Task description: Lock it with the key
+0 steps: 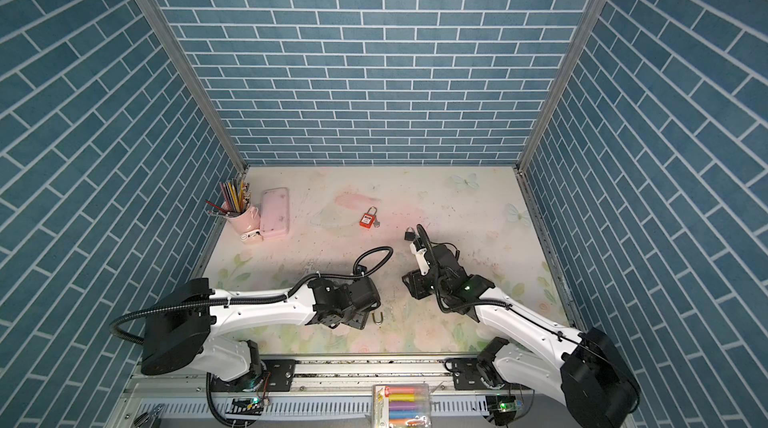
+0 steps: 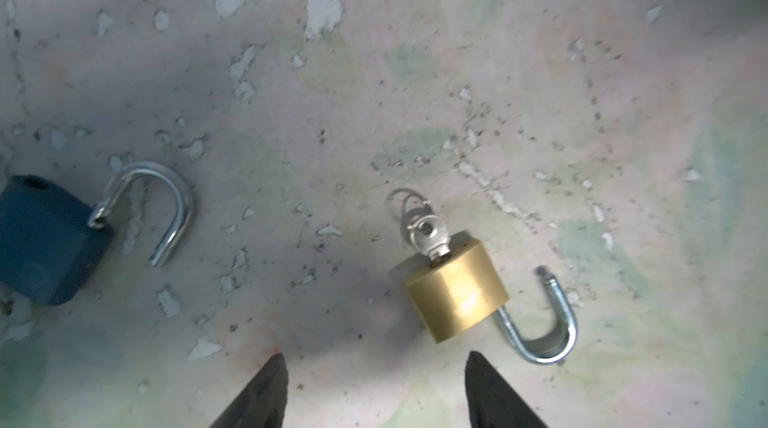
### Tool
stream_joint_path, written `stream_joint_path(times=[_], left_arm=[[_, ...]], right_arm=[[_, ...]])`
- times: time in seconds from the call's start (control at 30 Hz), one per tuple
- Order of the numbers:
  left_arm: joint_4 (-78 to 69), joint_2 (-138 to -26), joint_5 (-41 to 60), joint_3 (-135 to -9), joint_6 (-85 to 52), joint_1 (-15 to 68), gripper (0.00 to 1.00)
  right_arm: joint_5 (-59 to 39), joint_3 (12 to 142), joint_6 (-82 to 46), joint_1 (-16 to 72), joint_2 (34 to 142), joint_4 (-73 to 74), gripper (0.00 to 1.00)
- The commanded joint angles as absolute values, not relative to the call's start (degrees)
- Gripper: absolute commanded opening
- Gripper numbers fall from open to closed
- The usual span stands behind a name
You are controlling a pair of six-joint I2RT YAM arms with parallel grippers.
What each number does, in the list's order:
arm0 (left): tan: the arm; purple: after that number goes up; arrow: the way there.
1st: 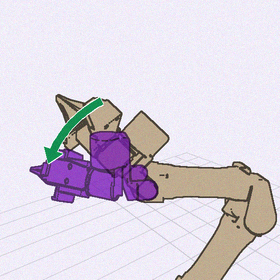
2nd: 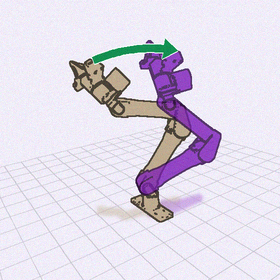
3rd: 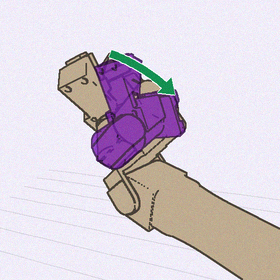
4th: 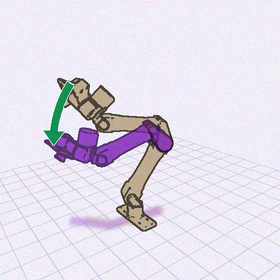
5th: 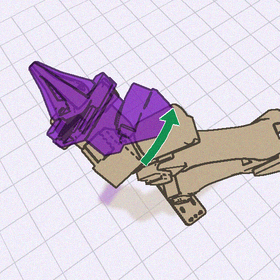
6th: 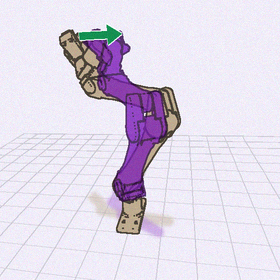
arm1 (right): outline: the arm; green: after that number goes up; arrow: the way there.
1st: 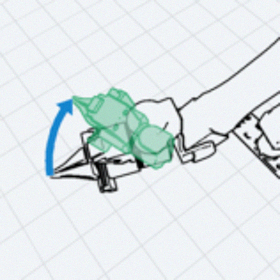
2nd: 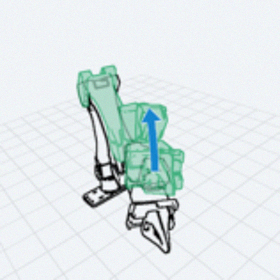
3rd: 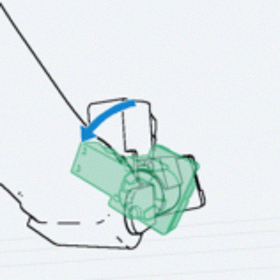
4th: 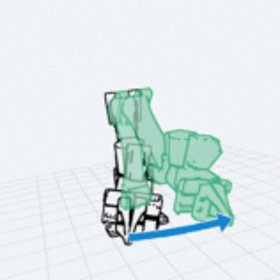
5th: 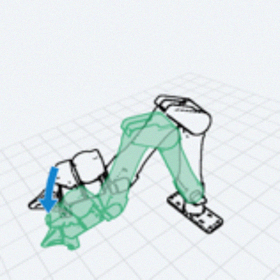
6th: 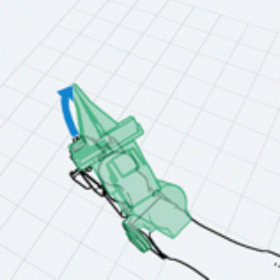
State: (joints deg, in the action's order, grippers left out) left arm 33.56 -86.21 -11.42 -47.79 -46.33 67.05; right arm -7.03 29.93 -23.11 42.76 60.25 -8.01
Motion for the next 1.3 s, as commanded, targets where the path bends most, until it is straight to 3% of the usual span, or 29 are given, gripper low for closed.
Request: stream_joint_path(times=[0.0,0.33,0.93,1.27], left_arm=[[39.72,-86.26,-15.58,-48.06,-44.77,67.17,0.69],[38.72,-91.64,-16.51,-50.38,-39.68,67.22,0.87],[33.01,-97.88,-13.71,-59.14,-35.13,67.03,0.86],[31.02,-96.16,-14.01,-60.39,-27.13,65.93,0.87]], right_arm=[[-4.47,30.26,-23.29,42.89,59.22,-6.01,0.5],[-1.97,29.18,-24.93,42.89,60.82,-2.87,0.5],[-6.33,25.97,-25.56,30.63,56.19,-0.83,0.5],[-6.95,23.94,-26.83,29.26,53.24,-1.08,0.5]])
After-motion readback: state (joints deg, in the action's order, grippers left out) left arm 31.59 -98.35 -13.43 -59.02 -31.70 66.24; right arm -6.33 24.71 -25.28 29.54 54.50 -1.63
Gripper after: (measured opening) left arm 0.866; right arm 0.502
